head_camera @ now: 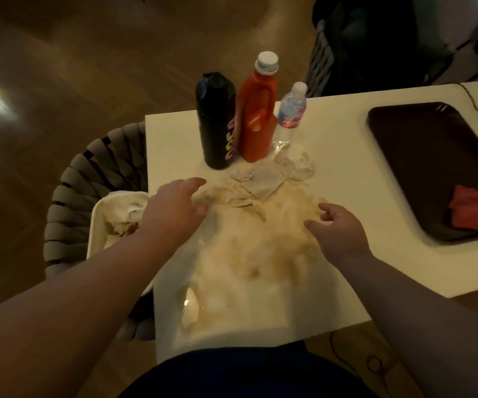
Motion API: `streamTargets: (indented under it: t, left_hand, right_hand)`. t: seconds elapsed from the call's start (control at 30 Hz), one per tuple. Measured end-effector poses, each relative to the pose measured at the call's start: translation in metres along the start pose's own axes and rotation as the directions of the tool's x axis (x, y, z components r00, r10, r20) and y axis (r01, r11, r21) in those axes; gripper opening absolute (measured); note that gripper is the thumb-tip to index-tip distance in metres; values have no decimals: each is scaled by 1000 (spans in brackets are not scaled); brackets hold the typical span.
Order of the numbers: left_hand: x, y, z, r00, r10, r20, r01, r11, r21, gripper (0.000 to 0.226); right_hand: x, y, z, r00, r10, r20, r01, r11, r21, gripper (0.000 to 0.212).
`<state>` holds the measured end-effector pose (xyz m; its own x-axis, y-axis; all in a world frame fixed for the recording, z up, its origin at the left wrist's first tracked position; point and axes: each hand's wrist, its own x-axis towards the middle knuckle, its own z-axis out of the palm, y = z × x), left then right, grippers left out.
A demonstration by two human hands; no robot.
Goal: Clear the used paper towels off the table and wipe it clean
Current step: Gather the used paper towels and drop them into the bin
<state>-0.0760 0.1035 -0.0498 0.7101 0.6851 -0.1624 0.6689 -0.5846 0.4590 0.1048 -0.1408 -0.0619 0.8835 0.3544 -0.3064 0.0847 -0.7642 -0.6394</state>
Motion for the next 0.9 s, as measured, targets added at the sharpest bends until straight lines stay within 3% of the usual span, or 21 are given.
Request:
streamTargets:
  t: [0.2, 0.47, 0.67, 0.77, 0.9]
  left_hand:
    - [28, 51, 26, 994, 56, 91, -60, 997, 42, 50]
    - [58, 88, 71, 962, 71, 263, -141, 956, 258, 62]
    - [73, 102, 89, 954, 52, 296, -171, 904, 392, 53]
    - [78, 98, 95, 954, 26, 297, -133, 929, 346, 34]
    - [83, 92, 96, 962, 27, 273, -92, 969, 229, 39]
  right_hand:
    - [26, 21, -23, 998, 36, -46, -37, 999, -30, 59]
    - [54, 36, -33, 999, 35, 0, -35, 998, -52, 56]
    - [66, 40, -31, 999, -6, 43, 9, 998, -69, 55]
    - [74, 37, -27, 998, -25, 58, 30, 997, -77, 54]
    - [90, 31, -21, 995, -50, 84, 58, 993, -100, 53]
